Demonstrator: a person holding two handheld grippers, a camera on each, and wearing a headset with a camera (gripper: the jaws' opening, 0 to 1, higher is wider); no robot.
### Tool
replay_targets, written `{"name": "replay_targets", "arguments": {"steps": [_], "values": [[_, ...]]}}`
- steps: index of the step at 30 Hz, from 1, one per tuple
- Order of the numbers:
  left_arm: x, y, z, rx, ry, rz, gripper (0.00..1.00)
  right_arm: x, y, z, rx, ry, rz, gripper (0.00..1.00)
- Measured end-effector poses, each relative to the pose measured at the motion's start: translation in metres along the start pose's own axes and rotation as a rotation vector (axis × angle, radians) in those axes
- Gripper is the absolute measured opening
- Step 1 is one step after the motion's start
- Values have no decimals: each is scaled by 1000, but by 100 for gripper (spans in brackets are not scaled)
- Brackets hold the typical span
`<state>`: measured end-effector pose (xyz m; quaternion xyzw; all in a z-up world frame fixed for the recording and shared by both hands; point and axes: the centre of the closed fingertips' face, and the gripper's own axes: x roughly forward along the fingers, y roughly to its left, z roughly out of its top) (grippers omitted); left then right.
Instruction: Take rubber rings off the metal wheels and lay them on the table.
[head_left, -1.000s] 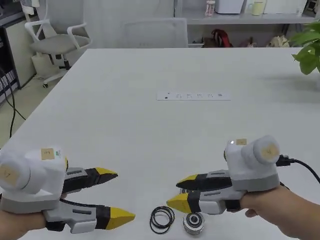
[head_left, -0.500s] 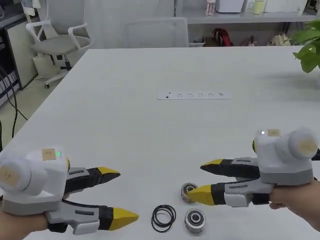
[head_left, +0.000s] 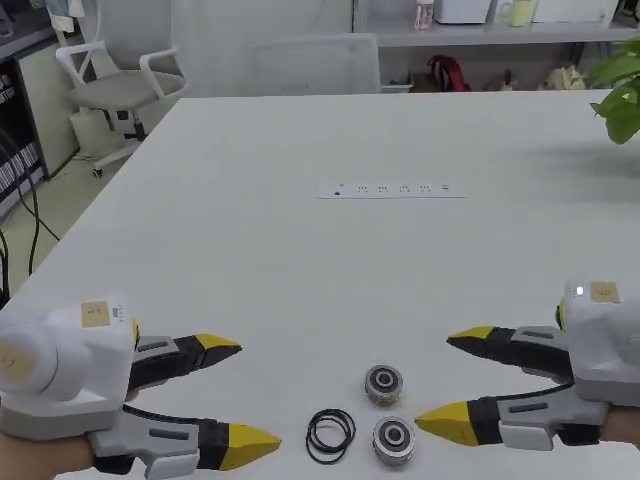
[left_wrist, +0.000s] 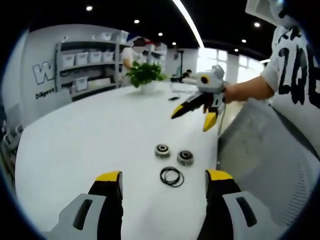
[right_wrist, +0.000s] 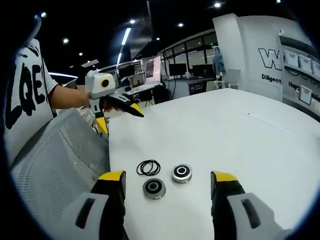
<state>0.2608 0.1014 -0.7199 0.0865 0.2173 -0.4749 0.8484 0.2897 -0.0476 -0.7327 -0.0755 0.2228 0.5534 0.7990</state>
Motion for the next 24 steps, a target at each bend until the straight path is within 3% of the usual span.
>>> {"name": "replay_targets", "arguments": {"steps": [9,24], "values": [[0,-4,-3,13,6,8,70,-18,-3,-11,-3,4,-51,74],[-5,-5,0,3,-17,35,74,-41,-3,-36,-48,79,-89,81]]}}
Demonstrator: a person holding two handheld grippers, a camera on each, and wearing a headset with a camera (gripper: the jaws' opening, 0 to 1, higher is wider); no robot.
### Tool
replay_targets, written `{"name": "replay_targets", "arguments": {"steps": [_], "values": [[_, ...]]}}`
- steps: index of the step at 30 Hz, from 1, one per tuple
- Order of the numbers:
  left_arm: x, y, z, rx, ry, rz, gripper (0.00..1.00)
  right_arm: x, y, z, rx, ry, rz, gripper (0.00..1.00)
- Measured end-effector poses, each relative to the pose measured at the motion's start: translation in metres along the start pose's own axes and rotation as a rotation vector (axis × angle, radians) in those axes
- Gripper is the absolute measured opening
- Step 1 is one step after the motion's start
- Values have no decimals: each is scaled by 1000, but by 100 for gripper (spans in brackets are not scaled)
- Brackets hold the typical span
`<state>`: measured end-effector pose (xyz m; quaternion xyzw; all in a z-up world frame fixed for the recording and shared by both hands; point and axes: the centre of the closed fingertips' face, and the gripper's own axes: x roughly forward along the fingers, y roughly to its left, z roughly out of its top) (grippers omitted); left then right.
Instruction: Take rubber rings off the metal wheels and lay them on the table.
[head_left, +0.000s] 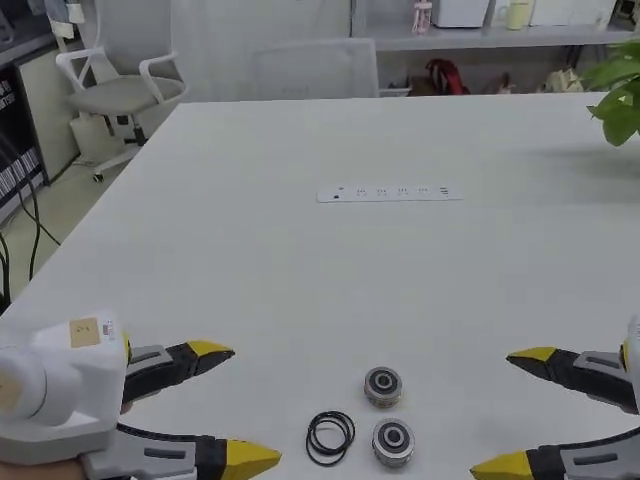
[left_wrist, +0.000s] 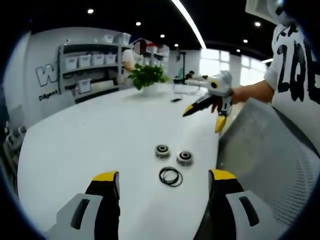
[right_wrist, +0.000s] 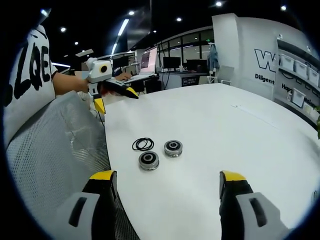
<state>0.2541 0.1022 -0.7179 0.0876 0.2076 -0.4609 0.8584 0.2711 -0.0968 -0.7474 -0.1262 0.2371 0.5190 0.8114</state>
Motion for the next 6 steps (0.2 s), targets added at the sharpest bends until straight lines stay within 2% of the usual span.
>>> {"name": "replay_targets", "arguments": {"steps": [6], "values": [[-1,0,1,-1,-1,1,74,-1,0,-11,-47,35,-4,82]]}}
